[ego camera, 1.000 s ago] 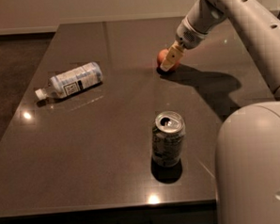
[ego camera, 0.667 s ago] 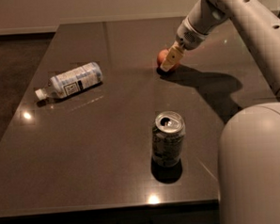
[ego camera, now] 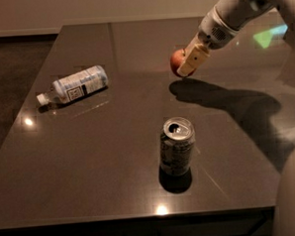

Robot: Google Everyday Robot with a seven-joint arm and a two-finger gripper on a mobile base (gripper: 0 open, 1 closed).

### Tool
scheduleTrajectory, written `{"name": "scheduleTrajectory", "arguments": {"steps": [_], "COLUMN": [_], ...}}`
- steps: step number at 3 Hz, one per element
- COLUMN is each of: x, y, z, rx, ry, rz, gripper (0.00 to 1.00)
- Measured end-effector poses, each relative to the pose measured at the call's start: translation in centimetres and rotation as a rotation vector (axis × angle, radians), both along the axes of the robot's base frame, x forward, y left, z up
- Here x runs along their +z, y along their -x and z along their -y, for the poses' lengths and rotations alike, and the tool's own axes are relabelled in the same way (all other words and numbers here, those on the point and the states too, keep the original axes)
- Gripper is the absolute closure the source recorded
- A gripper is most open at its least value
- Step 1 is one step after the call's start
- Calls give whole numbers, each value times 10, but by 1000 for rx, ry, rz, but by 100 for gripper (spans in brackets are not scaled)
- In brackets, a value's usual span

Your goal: Move apple near 7up can

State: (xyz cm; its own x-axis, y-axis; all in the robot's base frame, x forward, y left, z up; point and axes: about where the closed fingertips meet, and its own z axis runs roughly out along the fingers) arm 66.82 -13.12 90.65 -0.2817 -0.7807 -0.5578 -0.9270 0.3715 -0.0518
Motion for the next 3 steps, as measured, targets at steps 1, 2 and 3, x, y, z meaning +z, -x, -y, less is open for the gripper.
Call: {"name": "scheduleTrajectory", "arguments": {"steps": [1, 2, 3], "x": [10, 14, 17], "y": [43, 83, 118], "z": [7, 14, 19], "rx": [73, 156, 244], "ry": [-30, -57, -79], "rz": [-18, -42, -46], "gripper": [100, 100, 100]}}
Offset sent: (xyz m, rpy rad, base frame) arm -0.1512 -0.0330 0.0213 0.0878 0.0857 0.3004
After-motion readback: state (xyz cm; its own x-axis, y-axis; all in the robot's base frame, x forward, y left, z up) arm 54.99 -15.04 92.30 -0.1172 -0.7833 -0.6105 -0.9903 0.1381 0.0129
